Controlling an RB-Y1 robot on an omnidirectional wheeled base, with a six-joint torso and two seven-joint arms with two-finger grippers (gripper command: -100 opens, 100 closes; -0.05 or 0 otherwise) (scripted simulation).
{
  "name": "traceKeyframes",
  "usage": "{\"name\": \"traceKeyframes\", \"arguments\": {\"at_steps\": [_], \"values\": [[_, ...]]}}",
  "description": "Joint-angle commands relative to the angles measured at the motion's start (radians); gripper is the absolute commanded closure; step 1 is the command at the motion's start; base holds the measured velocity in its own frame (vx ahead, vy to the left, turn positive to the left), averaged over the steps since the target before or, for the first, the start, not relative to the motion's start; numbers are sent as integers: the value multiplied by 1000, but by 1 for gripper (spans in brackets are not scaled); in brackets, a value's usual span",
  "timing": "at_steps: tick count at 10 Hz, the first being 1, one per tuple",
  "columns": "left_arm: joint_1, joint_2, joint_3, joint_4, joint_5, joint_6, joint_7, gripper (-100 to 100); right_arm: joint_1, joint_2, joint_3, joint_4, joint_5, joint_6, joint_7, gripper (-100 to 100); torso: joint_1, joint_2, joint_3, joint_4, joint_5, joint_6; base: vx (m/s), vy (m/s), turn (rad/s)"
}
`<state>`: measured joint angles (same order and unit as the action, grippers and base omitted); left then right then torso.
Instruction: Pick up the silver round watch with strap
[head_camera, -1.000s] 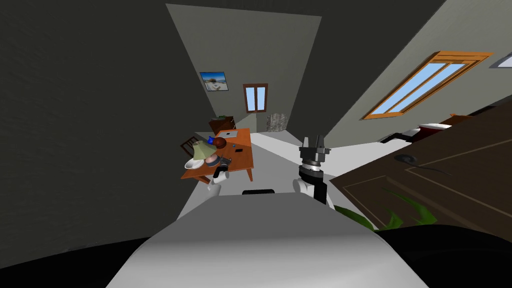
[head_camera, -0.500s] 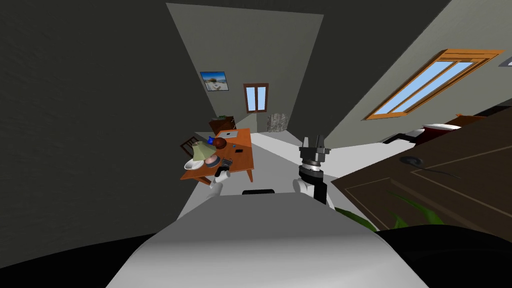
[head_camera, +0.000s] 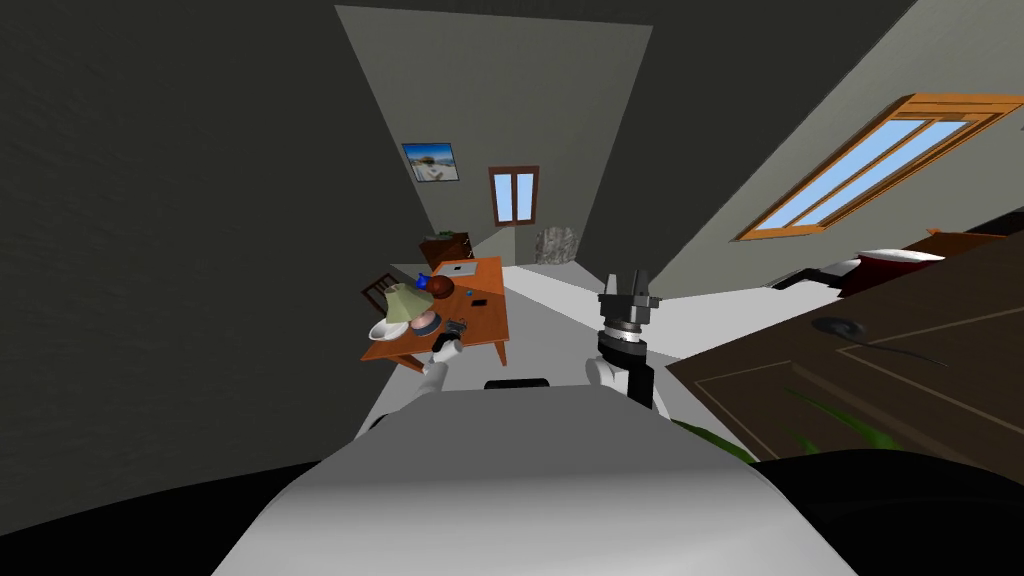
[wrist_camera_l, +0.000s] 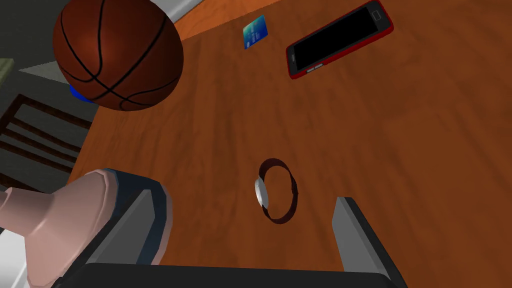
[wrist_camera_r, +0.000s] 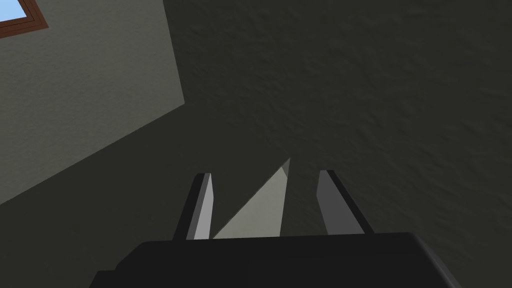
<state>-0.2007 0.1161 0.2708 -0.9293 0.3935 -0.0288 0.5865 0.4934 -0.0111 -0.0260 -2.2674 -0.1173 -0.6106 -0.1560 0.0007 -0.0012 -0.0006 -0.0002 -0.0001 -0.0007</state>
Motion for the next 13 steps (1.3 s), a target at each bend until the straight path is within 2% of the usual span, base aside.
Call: {"name": "traceKeyframes", "arguments": {"at_steps": [1, 4, 5, 6, 7, 9, 10, 11, 12, 13], "values": [[-32, 3, 11, 50, 18, 8, 24, -100, 0, 0, 0, 0, 0, 0, 0, 0, 0, 0, 0, 0, 0, 0, 30, 4, 36], [-58, 2, 26, 119, 31, 23, 44, -100, 0, 0, 0, 0, 0, 0, 0, 0, 1, -2, -1, 0, 0, 0, 43, 16, 23], [-58, 2, 26, 119, 31, 23, 44, -100, 0, 0, 0, 0, 0, 0, 0, 0, 1, -1, -1, 0, 0, 0, 22, 10, -2], [-83, 1, 41, 162, 44, 37, 62, -100, 0, 0, 0, 0, 0, 0, 0, 0, 1, 0, 0, 0, 0, 0, 36, 11, 31], [-83, 1, 41, 167, 44, 37, 62, -100, 0, 0, 0, 0, 0, 0, 0, 0, 0, -1, 0, 0, 0, 0, 37, 16, 24], [-128, 1, 68, 242, 67, 61, 96, -100, 0, 0, 0, 0, 0, 0, 0, 0, 2, -1, -1, 0, 0, 0, 54, 28, 46], [-128, 1, 68, 253, 67, 61, 96, -100, 0, 0, 0, 0, 0, 0, 0, 0, 2, -2, -1, 0, 0, 0, 64, 22, 15], [-148, 2, 79, 290, 77, 72, 111, -100, 0, 0, 0, 0, 0, 0, 0, 0, 1, -3, -2, -1, 0, 0, 61, 34, 26], [-148, 2, 79, 290, 77, 72, 111, -100, 0, 0, 0, 0, 0, 0, 0, 0, 2, -3, -2, -1, 0, 0, 47, 26, 13], [-165, 3, 90, 322, 86, 82, 125, -100, 0, 0, 0, 0, 0, 0, 0, 0, 2, -2, -1, 0, 0, 0, 54, 24, 28]]}}
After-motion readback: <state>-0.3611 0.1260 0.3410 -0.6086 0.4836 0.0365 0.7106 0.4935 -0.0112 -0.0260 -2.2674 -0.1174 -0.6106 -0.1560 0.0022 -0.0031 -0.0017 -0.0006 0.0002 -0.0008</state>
